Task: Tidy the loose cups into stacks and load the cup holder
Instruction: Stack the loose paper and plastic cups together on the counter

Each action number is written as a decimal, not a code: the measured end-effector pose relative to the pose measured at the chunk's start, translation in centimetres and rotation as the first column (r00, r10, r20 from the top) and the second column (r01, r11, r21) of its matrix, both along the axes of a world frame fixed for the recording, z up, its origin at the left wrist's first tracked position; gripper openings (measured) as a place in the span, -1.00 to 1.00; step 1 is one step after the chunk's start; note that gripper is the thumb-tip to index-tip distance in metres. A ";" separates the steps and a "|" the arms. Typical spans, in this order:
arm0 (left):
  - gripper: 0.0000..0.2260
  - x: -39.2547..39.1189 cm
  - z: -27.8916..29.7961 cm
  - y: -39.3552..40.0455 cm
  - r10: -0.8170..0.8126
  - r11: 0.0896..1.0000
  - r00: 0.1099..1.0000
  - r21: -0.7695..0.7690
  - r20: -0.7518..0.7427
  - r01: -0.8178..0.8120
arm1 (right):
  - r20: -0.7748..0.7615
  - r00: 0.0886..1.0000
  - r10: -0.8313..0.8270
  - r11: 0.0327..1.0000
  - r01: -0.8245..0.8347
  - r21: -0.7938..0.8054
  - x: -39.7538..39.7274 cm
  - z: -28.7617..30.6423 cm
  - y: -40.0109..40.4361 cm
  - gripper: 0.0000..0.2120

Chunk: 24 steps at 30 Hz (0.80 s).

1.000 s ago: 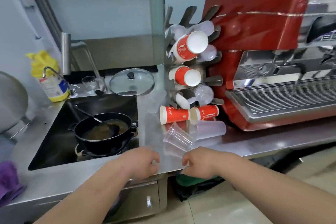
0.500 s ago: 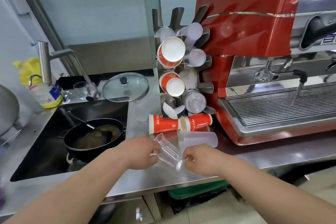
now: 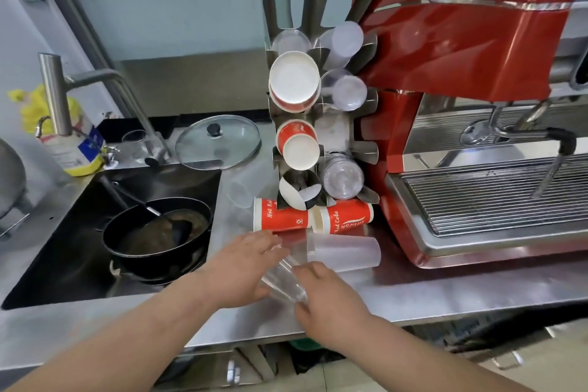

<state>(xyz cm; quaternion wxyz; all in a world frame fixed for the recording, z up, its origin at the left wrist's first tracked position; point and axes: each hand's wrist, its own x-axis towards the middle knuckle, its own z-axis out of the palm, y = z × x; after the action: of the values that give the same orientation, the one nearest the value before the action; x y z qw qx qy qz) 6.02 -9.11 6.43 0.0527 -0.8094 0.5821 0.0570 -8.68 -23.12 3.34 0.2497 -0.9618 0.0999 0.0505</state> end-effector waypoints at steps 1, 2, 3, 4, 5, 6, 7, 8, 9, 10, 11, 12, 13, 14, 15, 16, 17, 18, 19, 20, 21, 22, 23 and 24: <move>-0.30 0.3 -0.4 -0.1 -0.002 1.000 1.000 0.022 -0.016 0.002 | 0.005 1.000 -0.004 1.000 0.004 -0.007 0.1 -0.3 0.2 -0.45; -0.28 0.7 -0.8 -0.2 0.009 0.998 0.999 0.056 -0.043 -0.007 | 0.003 1.000 -0.014 1.000 0.014 -0.010 0.2 -0.6 0.5 -0.44; -0.26 1.1 -1.2 -0.4 0.015 0.997 0.998 0.081 -0.055 -0.011 | -0.003 1.000 -0.030 0.999 0.030 -0.013 0.3 -0.8 0.7 -0.44; -0.25 1.6 -1.5 -0.4 0.012 0.996 0.998 0.085 -0.055 -0.007 | -0.010 0.999 -0.050 0.999 0.049 -0.014 0.5 -1.1 1.0 -0.44; -0.25 2.1 -1.7 -0.5 0.005 0.998 0.998 0.070 -0.060 -0.001 | -0.020 0.998 -0.066 0.998 0.066 -0.014 0.5 -1.4 1.3 -0.44; -0.24 2.5 -2.1 -0.3 -0.004 0.998 0.997 0.061 -0.071 0.009 | -0.031 0.996 -0.083 0.997 0.083 -0.006 0.6 -1.7 1.6 -0.45; -0.24 2.9 -2.4 0.0 -0.011 0.998 0.996 0.060 -0.083 0.016 | -0.042 0.994 -0.102 0.995 0.102 0.005 0.6 -2.0 2.0 -0.46; -0.23 3.3 -2.9 0.2 -0.022 0.998 0.996 0.050 -0.089 0.026 | -0.056 0.991 -0.120 0.993 0.121 0.014 0.7 -2.4 2.3 -0.46; -0.23 3.7 -3.6 0.6 -0.041 0.999 0.995 0.030 -0.087 0.044 | -0.071 0.988 -0.136 0.990 0.138 0.024 0.7 -2.6 2.6 -0.44; -0.23 4.0 -4.2 0.9 -0.055 0.998 0.993 0.006 -0.101 0.056 | -0.085 0.985 -0.152 0.987 0.156 0.036 0.9 -2.8 2.9 -0.41; -0.25 4.2 -4.7 1.2 -0.058 0.998 0.988 -0.024 -0.142 0.055 | -0.089 0.981 -0.173 0.983 0.178 0.049 1.1 -3.0 3.2 -0.38; -0.29 4.4 -5.1 1.4 -0.063 0.996 0.981 -0.069 -0.183 0.051 | -0.090 0.976 -0.198 0.977 0.204 0.064 1.4 -3.2 3.5 -0.36; -0.32 4.6 -5.3 1.6 -0.069 0.992 0.974 -0.118 -0.216 0.044 | -0.086 0.970 -0.226 0.969 0.233 0.082 1.7 -3.3 3.7 -0.35; -0.34 4.8 -5.5 1.8 -0.076 0.987 0.966 -0.156 -0.246 0.038 | -0.076 0.963 -0.258 0.958 0.265 0.107 2.0 -3.4 3.9 -0.36; -0.34 4.9 -5.5 1.9 -0.082 0.982 0.961 -0.184 -0.263 0.033 | -0.064 0.956 -0.287 0.947 0.293 0.132 2.3 -3.5 4.1 -0.40; -0.33 5.1 -5.8 2.0 -0.092 0.979 0.960 -0.202 -0.265 0.038 | -0.050 0.950 -0.309 0.937 0.313 0.152 2.6 -3.6 4.3 -0.43; -0.32 5.4 -6.1 2.2 -0.107 0.976 0.960 -0.211 -0.259 0.052 | -0.036 0.946 -0.323 0.932 0.324 0.161 2.8 -3.7 4.5 -0.46; -0.31 5.8 -6.5 2.5 -0.119 0.975 0.960 -0.214 -0.255 0.064 | -0.027 0.943 -0.331 0.929 0.331 0.166 3.1 -3.8 4.6 -0.49; -0.30 6.1 -6.8 2.8 -0.123 0.975 0.958 -0.213 -0.261 0.067 | -0.023 0.940 -0.340 0.925 0.339 0.172 3.3 -3.9 4.9 -0.50; -0.31 6.3 -7.1 3.1 -0.127 0.973 0.956 -0.222 -0.266 0.067 | -0.029 0.936 -0.350 0.920 0.349 0.181 3.5 -4.0 5.1 -0.51; -0.32 6.4 -7.3 3.4 -0.131 0.970 0.954 -0.235 -0.271 0.066 | -0.035 0.932 -0.360 0.913 0.359 0.192 3.7 -4.0 5.4 -0.52; -0.34 6.6 -7.5 3.7 -0.137 0.966 0.952 -0.250 -0.275 0.067 | -0.040 0.928 -0.371 0.906 0.371 0.204 3.9 -4.0 5.7 -0.52; -0.36 6.7 -7.6 3.9 -0.142 0.962 0.951 -0.266 -0.276 0.066 | -0.039 0.924 -0.382 0.900 0.381 0.214 3.9 -4.0 5.9 -0.52; -0.37 6.8 -7.7 4.1 -0.143 0.957 0.950 -0.283 -0.279 0.061 | -0.031 0.920 -0.390 0.894 0.387 0.227 4.0 -4.0 6.1 -0.52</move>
<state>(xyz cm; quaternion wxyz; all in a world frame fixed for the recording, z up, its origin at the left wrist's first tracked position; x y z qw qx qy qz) 12.82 -4.98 -1.25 -0.1433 -0.7597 0.6272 0.0946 -4.71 -16.99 -0.67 0.3645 -0.8876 0.2814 0.0036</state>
